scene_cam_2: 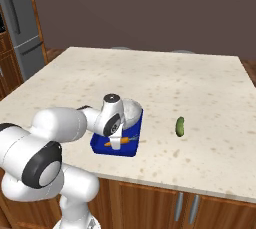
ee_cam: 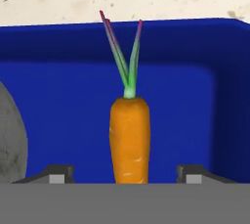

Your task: Place the two vegetables and bowl onto the tray for setting up a vegetable dip station.

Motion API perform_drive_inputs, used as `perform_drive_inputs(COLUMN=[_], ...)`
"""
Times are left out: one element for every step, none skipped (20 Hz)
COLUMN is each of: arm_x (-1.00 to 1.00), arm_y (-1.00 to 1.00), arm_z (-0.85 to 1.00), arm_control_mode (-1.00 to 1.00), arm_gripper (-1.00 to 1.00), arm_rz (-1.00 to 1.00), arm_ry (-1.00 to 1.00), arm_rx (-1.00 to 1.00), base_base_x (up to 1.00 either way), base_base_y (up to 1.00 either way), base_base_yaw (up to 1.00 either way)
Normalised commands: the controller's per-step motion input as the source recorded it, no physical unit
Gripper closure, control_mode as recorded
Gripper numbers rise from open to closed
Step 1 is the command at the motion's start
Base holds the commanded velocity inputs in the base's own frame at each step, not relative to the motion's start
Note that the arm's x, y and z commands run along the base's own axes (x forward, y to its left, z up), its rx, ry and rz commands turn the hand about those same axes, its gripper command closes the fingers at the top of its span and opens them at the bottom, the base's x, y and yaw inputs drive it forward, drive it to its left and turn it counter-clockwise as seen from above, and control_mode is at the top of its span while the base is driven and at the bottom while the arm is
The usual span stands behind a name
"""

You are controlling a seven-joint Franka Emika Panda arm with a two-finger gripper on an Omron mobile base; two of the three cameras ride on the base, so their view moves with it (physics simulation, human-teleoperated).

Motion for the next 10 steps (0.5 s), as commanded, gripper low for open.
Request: perform_drive_inputs(arm_x=[-0.04, -0.05, -0.05, -0.05, -0.05, -0.05, -0.07, -0.09, -0.10, -0.12], arm_y=[-0.09, -0.08, -0.08, -0.08, -0.08, -0.10, -0.11, -0.14, -0.13, -0.13], arm_z=[0.00, 0.00, 0.00, 0.00, 0.00, 0.00, 0.00, 0.00, 0.00, 0.05], arm_control_mode=[-1.00, -1.00, -1.00, -1.00, -1.00, -1.00, -1.00, -1.00, -1.00, -1.00], arm_gripper=[-1.00, -1.00, -1.00, -1.00, -1.00, -1.00, -1.00, -1.00, -1.00, -1.00], arm_rz=[-0.03, -0.04, -0.04, -0.05, -0.05, -0.06, -0.06, -0.06, -0.06, -0.07], arm_ry=[0.00, 0.00, 0.00, 0.00, 0.00, 0.00, 0.00, 0.00, 0.00, 0.00], arm_rx=[0.00, 0.00, 0.00, 0.01, 0.01, 0.00, 0.00, 0.01, 0.01, 0.01], base_base_x=[0.00, 0.00, 0.00, 0.00, 0.00, 0.00, 0.00, 0.00, 0.00, 0.00], base_base_y=[0.00, 0.00, 0.00, 0.00, 0.00, 0.00, 0.00, 0.00, 0.00, 0.00], base_base_yaw=[0.00, 0.00, 0.00, 0.00, 0.00, 0.00, 0.00, 0.00, 0.00, 0.00])
